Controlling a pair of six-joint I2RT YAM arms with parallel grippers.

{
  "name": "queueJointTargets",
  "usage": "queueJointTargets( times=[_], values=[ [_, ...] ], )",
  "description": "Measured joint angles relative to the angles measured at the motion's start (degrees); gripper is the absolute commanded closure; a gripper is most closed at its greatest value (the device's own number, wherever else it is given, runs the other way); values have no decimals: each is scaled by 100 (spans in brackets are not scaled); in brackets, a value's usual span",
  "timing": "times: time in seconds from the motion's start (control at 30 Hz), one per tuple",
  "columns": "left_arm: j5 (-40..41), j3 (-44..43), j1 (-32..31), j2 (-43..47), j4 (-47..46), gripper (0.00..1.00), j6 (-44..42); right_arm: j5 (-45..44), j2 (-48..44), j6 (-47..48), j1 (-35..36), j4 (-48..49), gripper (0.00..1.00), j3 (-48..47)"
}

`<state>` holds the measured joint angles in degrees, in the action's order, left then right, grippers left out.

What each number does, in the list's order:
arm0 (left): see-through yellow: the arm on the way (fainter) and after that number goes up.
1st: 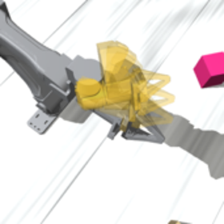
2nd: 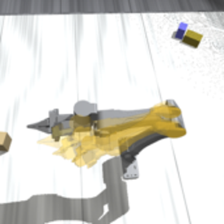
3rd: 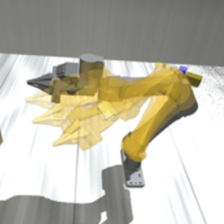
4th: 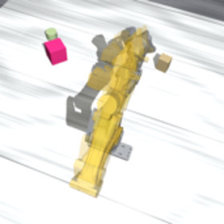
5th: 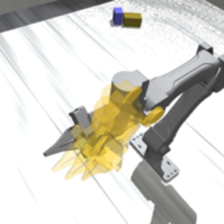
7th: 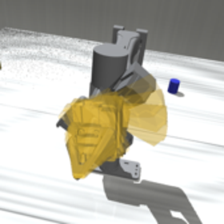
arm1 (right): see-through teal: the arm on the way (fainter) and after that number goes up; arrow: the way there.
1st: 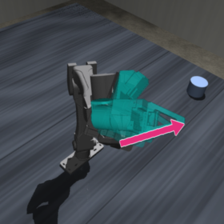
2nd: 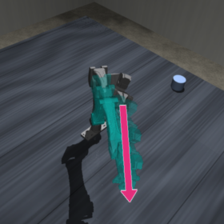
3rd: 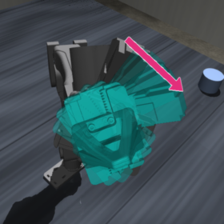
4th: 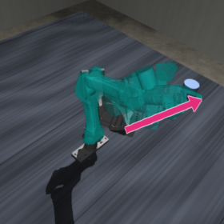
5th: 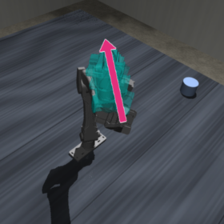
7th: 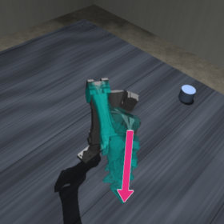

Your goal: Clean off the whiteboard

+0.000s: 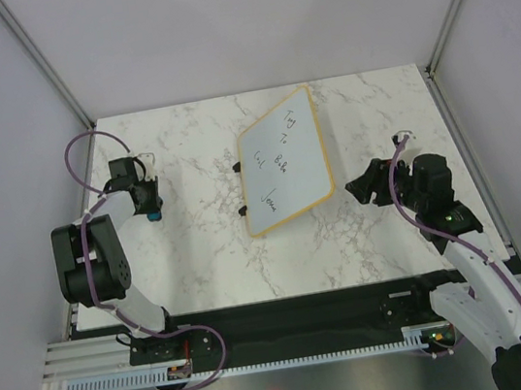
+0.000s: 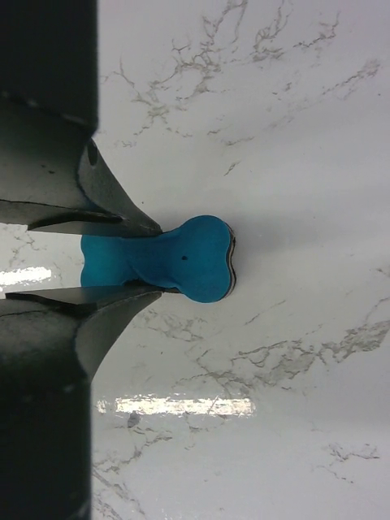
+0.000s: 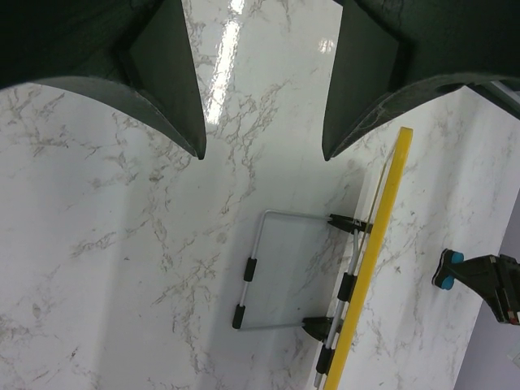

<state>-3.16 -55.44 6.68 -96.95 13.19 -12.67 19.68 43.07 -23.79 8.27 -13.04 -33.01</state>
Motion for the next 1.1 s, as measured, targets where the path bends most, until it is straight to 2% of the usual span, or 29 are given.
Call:
queueJointTargets(
  times=[0.03,0.4,0.77,0.87,1.1],
  values=[
    [0,0,0,-2,2,98,0,0,0,0,11,-2,33,2],
    [-160,0,0,57,98,98,4,81,-216,-48,116,-35,34,4],
    [-933,-214,-118,1010,627,98,216,273,-348,-415,466,39,35,-120],
    [-1010,-422,-433,1187,721,98,278,278,-162,-575,595,238,37,-125],
    [-1054,-1237,-1609,1198,1082,98,304,61,350,-824,1161,398,40,-229]
  ],
)
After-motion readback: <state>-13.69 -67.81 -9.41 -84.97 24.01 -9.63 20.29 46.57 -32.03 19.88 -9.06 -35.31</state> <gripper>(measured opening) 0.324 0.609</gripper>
